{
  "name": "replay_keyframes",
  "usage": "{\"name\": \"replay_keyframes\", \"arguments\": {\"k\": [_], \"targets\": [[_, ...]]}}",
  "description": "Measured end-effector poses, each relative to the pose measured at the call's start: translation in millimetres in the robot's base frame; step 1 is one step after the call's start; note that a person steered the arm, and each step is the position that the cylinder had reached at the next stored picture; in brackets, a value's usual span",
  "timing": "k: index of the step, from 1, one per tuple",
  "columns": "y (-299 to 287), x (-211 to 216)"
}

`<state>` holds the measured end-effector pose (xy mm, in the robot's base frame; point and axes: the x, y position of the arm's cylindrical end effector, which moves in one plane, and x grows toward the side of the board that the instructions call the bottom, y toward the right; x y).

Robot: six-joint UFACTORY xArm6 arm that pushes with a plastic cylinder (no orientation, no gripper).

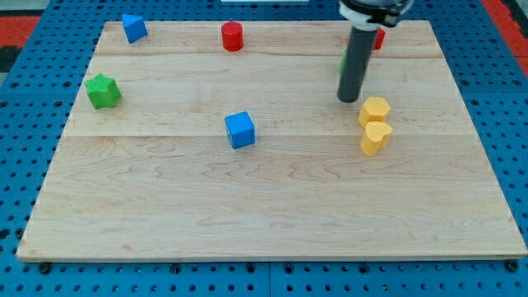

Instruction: Push the blue cube down and left slightly

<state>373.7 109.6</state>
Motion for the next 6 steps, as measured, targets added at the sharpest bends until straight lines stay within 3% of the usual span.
{"name": "replay_keyframes", "arguments": {"k": [5,6], "targets": [[-25.8,18.0],[-27.4,75.0]]}}
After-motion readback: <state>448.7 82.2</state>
